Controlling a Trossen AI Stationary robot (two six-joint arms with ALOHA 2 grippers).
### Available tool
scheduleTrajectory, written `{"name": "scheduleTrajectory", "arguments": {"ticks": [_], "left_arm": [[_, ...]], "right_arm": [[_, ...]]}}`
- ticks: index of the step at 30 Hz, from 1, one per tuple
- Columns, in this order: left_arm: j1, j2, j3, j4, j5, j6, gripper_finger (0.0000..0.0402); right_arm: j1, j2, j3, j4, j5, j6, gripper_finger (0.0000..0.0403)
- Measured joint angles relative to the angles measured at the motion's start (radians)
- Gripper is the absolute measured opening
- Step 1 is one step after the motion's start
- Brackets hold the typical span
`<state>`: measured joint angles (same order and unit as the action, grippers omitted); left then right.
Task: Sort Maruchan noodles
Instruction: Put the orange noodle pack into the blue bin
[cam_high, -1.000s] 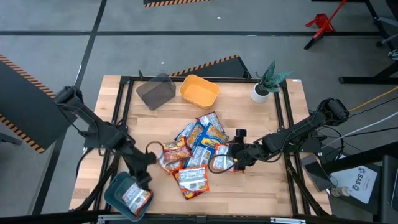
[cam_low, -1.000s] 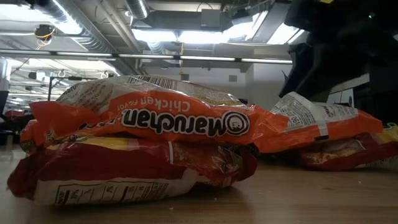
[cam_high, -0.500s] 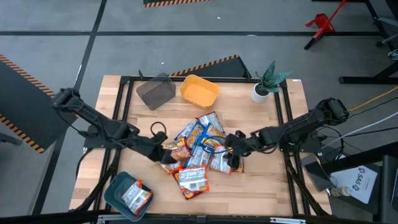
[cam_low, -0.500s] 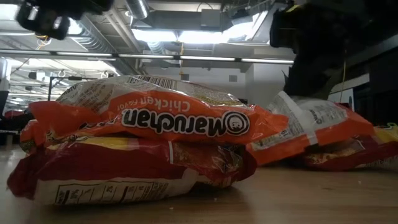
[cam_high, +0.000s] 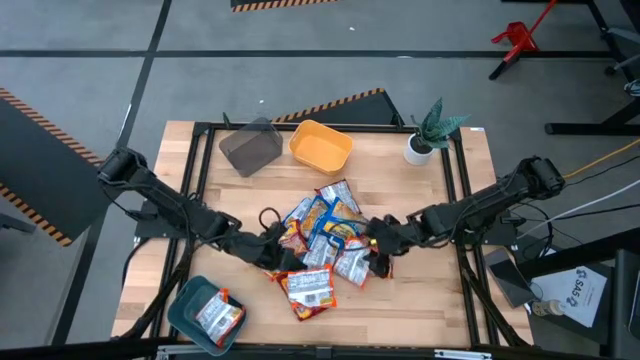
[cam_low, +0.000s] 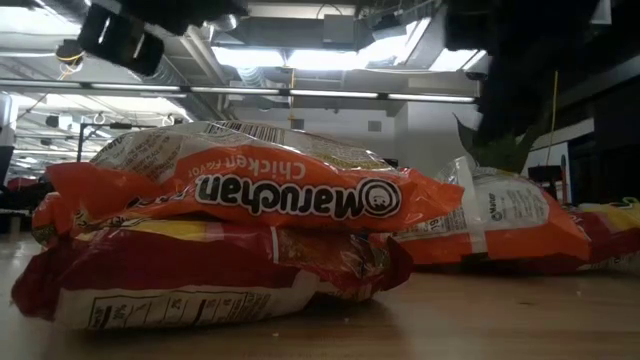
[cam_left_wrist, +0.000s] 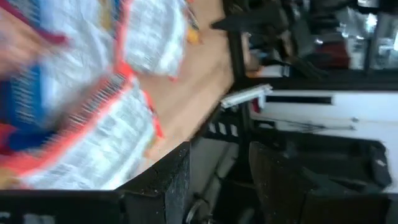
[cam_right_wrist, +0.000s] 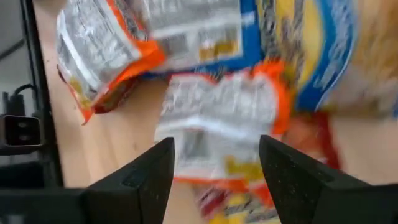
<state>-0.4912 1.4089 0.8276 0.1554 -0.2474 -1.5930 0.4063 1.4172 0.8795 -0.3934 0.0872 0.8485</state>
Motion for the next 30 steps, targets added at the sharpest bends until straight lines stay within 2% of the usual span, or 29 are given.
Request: {"name": "scheduleTrajectory", "arguments": {"ticks": [3, 8, 10, 17, 21, 30], "left_arm": [[-0.035, 0.023, -0.001, -0.006, 0.033, -0.010, 0.0158], [-0.087, 0.042, -0.001, -0.012, 0.029, -0.021, 0.0158], [-0.103, 0.046, -0.001, -0.013, 0.010, -0.018, 0.0158], [-0.129, 0.052, -0.002, -0.108, -0.029, 0.005, 0.0158], [-0.139, 0.052, -0.002, -0.155, -0.047, 0.005, 0.0158], [-0.143, 0.109, -0.002, -0.147, -0.027, -0.003, 0.0158]], "right_arm": [[0.073, 0.009, -0.033, 0.156, 0.034, 0.135, 0.0222], [0.150, 0.060, -0.045, 0.353, 0.252, 0.280, 0.0222], [0.163, 0.102, -0.042, 0.465, 0.301, 0.320, 0.0222], [0.169, 0.256, -0.030, 0.602, 0.311, 0.409, 0.0222], [0.169, 0.323, 0.021, 0.614, 0.310, 0.411, 0.0222], [0.170, 0.408, 0.087, 0.603, 0.315, 0.404, 0.0222]]}}
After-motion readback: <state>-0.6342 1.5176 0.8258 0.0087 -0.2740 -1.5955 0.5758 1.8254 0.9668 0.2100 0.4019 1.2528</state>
